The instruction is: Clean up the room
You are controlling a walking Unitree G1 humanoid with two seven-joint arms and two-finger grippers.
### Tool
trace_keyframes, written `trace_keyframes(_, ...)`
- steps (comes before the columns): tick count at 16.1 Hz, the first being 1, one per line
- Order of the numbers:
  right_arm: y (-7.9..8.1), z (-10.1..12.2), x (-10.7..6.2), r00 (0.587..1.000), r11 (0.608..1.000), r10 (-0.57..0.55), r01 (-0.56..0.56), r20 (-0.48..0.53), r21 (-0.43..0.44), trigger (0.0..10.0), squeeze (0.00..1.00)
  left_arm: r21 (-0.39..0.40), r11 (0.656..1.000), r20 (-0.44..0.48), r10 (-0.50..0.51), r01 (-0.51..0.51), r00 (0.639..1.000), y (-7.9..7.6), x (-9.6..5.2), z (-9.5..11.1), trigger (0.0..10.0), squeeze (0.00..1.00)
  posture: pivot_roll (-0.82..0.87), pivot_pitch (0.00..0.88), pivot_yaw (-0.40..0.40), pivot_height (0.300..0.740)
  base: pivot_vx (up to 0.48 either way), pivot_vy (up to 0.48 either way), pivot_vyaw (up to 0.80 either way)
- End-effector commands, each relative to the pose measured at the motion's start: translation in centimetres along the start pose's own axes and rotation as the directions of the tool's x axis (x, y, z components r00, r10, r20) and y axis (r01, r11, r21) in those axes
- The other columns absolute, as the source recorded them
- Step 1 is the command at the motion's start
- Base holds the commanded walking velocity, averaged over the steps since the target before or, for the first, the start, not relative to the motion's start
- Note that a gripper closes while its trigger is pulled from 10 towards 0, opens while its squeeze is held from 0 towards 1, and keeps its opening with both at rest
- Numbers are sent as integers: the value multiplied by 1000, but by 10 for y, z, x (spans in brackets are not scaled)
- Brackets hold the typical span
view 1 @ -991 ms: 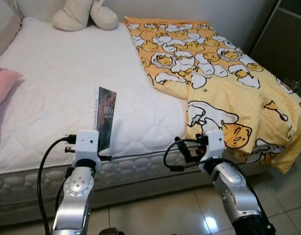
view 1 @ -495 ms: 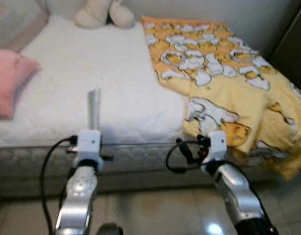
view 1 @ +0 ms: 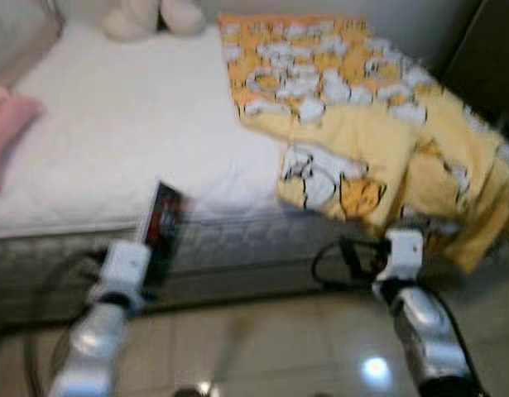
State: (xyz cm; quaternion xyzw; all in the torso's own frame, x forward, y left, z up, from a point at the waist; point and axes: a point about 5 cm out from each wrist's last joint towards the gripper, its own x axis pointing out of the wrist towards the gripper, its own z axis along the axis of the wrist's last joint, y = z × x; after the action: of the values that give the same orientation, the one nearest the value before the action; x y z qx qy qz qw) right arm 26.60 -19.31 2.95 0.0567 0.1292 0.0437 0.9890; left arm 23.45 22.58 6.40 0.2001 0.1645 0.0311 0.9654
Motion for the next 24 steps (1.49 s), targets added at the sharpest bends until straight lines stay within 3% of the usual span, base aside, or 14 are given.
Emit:
trace_keyframes(1,13,5,7,999,1000,2,-3,40,26,10000,0,31,999,105,7,-10,994,10,7,29,10000,0,109,0,89,740,0,0,0)
trace_keyframes(3,30,-3,8,1000,998,7,-8,29,57,10000,0,45,999,180,-17,9,984,11,14,53,10000,0,120,0,107,740,0,0,0)
trace_keyframes(5,35,-3,9,998,997,27,-31,52,64,10000,0,15,1000,232,-18,15,973,3,20,68,10000,0,107,0,91,740,0,0,0)
trace_keyframes(7,34,5,15,996,998,39,-43,79,51,10000,0,-63,998,215,-8,22,977,-9,24,67,10000,0,79,0,67,740,0,0,497)
trace_keyframes(10,36,16,22,991,996,83,-86,101,29,10000,12,-80,996,185,-16,31,983,-21,24,62,10000,0,65,0,44,740,0,0,417)
trace_keyframes(15,39,16,25,987,992,121,-123,101,15,10000,47,-80,997,162,27,-14,986,-12,25,57,10000,0,85,0,37,740,0,0,0)
trace_keyframes(17,44,17,26,984,989,148,-148,98,-4,10000,125,-81,997,169,27,-14,985,-15,25,60,10000,0,86,0,31,740,0,0,0)
trace_keyframes(20,47,19,31,981,984,175,-174,78,-30,10000,102,-107,994,163,34,-16,986,-15,29,60,10000,0,74,0,20,740,0,0,0)
trace_keyframes(21,46,20,32,983,985,168,-165,68,-43,10000,0,-126,992,155,36,-16,987,-15,29,58,10000,0,68,0,17,740,0,0,0)
trace_keyframes(24,47,25,34,981,983,176,-171,78,-66,10000,0,-188,982,169,22,10,985,-16,33,59,10000,0,52,0,12,740,87,0,0)
